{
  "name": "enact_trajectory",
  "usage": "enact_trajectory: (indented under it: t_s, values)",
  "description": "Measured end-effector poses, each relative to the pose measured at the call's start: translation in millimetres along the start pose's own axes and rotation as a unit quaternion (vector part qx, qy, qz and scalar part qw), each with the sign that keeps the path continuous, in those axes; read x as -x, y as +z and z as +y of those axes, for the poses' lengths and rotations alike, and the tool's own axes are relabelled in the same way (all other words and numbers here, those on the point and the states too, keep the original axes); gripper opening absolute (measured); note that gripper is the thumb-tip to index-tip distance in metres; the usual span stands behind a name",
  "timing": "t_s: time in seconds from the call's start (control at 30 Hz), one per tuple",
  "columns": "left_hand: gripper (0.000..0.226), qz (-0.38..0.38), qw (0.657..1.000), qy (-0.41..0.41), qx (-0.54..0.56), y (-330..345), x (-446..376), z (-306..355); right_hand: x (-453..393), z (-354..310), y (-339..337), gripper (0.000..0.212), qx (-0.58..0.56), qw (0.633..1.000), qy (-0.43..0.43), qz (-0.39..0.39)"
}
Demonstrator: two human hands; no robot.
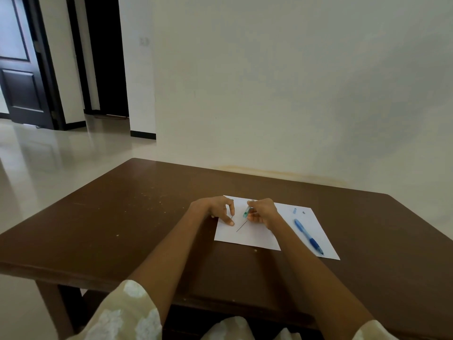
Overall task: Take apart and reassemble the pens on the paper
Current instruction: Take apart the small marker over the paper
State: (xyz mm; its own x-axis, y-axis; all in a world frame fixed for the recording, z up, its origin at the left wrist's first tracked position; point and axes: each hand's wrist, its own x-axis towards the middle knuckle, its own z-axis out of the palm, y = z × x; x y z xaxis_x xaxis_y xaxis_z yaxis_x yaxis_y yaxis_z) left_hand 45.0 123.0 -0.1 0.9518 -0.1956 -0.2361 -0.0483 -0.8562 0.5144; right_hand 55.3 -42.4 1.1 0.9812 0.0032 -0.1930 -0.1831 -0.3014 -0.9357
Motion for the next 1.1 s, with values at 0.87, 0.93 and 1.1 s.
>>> enact_trajectory:
  t_s: [0.87,0.93,1.1]
  values:
    - [0.030,0.105,0.989,0.071,0.069,19.3,9.3,-24.7,11.6,-15.6,22.3,0.019,0.227,0.967,-0.013,-0.112]
    - [0.029,0.110,0.988,0.073,0.075,20.2,10.7,-24.8,12.4,-16.4,25.7,0.021,0.226,0.966,0.004,-0.125]
    - [0.030,0.112,0.986,0.085,0.086,20.4,12.5,-25.9,12.5,-15.8,31.2,0.025,0.226,0.965,0.028,-0.131]
